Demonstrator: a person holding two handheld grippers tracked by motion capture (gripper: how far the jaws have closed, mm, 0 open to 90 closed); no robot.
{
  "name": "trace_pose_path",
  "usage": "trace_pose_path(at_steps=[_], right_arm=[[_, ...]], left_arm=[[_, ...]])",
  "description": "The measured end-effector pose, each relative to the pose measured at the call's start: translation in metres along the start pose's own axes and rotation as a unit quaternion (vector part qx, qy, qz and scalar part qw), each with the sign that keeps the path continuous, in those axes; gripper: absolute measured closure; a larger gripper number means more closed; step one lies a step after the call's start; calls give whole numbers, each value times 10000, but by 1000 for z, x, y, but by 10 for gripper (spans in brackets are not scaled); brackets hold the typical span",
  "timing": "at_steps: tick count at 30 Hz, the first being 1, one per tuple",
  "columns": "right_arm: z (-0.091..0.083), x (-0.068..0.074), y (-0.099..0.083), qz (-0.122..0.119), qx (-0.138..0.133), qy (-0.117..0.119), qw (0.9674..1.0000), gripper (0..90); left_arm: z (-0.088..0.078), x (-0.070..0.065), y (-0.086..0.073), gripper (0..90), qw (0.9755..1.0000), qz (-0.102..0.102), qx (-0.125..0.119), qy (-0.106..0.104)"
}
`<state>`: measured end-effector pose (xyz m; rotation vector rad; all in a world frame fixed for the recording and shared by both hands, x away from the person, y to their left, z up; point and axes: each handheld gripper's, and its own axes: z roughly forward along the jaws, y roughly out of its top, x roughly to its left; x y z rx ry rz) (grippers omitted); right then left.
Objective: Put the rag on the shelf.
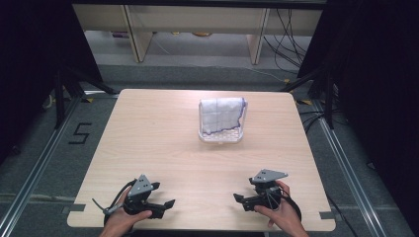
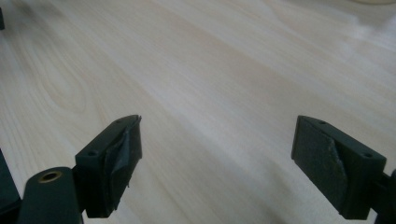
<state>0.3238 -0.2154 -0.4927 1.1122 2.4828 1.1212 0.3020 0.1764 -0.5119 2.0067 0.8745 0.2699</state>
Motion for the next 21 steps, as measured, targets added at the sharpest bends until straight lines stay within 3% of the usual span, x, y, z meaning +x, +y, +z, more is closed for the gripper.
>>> trace_pose_path(at_steps=[1, 7, 10, 17, 21], right_arm=[[0, 2, -1, 45, 76, -4, 10000, 171], [1, 2, -1, 23, 75, -113, 9999, 174], [0, 1, -1, 38, 74, -144, 9999, 177], [0, 0, -1, 42, 82, -178, 9998, 188], [-1, -1, -1, 46, 72, -172, 9998, 188]], left_arm=[[2, -1, 0, 153, 10000, 12, -82, -29], [3, -4, 0, 153, 9998, 142, 114, -63], [5, -3, -1, 153, 9999, 83, 18, -55], [3, 0, 0, 153, 9996, 213, 193, -1], [6, -1, 0, 153, 10000, 54, 78, -16]])
